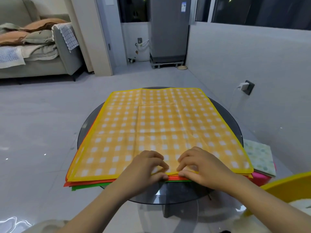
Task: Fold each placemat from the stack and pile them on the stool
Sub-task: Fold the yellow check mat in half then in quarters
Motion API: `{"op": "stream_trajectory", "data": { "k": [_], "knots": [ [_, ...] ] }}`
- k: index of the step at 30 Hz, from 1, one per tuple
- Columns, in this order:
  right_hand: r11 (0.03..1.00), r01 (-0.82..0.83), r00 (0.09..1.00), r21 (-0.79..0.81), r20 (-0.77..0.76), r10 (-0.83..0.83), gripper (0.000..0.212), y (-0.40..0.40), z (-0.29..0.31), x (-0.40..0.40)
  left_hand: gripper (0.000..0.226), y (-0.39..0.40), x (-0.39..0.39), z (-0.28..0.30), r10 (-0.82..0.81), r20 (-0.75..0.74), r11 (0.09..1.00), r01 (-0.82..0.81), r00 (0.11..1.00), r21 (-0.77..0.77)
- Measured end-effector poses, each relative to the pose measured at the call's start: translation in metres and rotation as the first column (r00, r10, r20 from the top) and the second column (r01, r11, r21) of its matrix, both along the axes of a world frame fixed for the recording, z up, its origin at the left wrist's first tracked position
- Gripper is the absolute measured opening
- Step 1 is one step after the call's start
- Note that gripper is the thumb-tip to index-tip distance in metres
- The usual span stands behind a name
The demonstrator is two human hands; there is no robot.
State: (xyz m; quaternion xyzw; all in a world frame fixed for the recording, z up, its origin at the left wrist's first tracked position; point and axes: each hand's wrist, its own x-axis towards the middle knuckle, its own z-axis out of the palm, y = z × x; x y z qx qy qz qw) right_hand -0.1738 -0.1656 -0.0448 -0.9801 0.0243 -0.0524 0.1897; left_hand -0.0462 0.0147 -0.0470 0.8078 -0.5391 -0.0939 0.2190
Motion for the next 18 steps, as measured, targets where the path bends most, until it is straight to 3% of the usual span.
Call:
{"op": "stream_trajectory", "data": {
  "k": [5, 11, 18],
  "knots": [
    [0.997, 0.079, 0.997, 0.002, -0.009, -0.079, 0.017, 0.007, 0.006, 0.003, 0.024, 0.003, 0.004, 0.009, 0.073, -0.031, 0.997, -0.072, 0.997, 0.042],
    [0.968, 0.246, 0.966, -0.057, 0.098, -0.24, 0.019, 0.017, 0.026, 0.002, 0.025, 0.01, 0.009, 0.036, 0.28, 0.13, 0.956, -0.288, 0.951, 0.047],
    [0.924, 0.329, 0.932, -0.194, 0.225, -0.284, 0.019, 0.018, 0.075, -0.011, 0.024, 0.017, -0.002, 0.084, 0.27, 0.224, 0.962, -0.27, 0.936, -0.033]
  ]
}}
